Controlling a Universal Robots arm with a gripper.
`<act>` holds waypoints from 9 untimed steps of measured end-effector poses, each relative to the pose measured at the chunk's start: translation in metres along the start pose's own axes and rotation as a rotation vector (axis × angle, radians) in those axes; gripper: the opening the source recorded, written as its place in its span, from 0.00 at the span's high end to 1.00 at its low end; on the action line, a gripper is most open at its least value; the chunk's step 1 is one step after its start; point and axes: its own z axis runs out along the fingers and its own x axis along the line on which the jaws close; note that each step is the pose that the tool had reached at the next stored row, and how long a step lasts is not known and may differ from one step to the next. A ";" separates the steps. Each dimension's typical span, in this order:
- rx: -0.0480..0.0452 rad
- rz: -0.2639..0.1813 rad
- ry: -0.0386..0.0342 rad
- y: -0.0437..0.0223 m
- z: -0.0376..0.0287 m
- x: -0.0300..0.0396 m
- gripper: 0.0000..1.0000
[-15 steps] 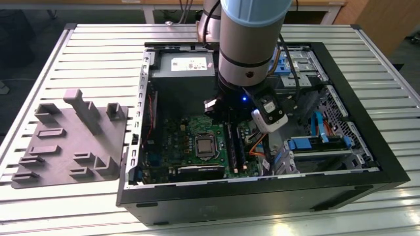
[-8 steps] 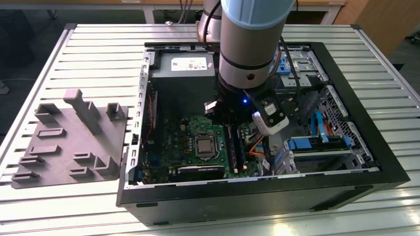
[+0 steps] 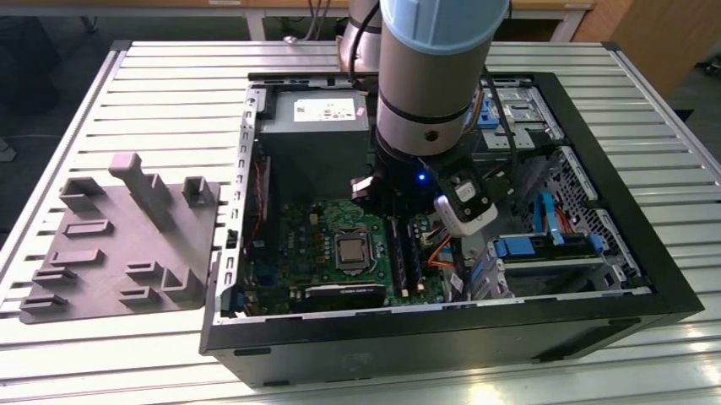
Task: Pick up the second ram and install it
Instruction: 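Press down the second ram until it locks into place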
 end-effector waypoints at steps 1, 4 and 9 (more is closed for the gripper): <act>0.0001 0.000 0.0000 0.0001 0.0000 0.0000 0.89; 0.0001 0.000 0.0000 0.0010 0.0000 0.0001 0.89; 0.0000 0.000 0.0000 0.0027 0.0002 0.0002 0.89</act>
